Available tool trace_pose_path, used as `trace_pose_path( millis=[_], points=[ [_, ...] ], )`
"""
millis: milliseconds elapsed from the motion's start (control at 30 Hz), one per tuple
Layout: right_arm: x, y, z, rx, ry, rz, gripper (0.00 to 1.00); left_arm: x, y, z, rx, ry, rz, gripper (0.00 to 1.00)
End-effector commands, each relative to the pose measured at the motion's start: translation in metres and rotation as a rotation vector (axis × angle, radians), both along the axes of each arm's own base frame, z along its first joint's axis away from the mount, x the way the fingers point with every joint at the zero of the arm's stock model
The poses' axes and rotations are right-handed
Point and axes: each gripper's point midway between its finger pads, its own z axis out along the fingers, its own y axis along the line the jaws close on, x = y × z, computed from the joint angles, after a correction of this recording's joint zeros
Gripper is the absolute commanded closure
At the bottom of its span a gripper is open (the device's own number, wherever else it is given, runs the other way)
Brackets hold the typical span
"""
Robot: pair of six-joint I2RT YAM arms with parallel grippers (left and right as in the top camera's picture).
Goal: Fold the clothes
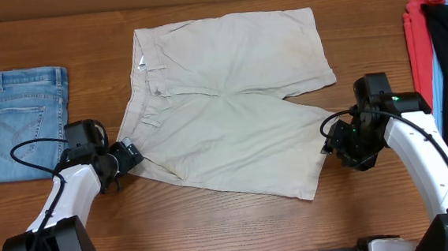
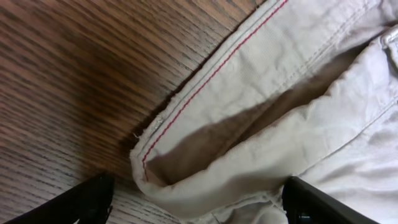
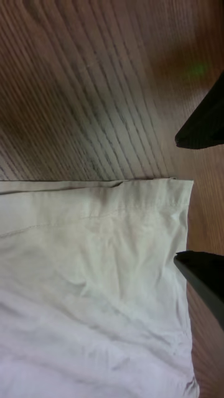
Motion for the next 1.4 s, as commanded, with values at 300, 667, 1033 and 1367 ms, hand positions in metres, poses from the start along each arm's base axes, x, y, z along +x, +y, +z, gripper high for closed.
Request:
trace_pose_path(
  millis=[300,667,1033,1367],
  points=[
    [-0.001,-0.002,0.004,-0.019,-0.019,0.002,0.43,-0.005,0.002,-0.006,-0.003,0.020,0.041,0.59],
    [-0.017,-0.006,0.000,-0.044,0.052,-0.034,0.43,-0.023,0.003,-0.011,0.011,0.098,0.038,0.85],
    [-0.058,0.013,-0.037,0.067,0.181,-0.061,0.43,-0.027,0.001,-0.008,0.003,0.109,0.037,0.96],
    [-0.077,0.039,-0.057,0.185,0.184,0.039,0.40,-0.037,-0.001,-0.006,-0.003,0.139,0.037,0.96]
  ],
)
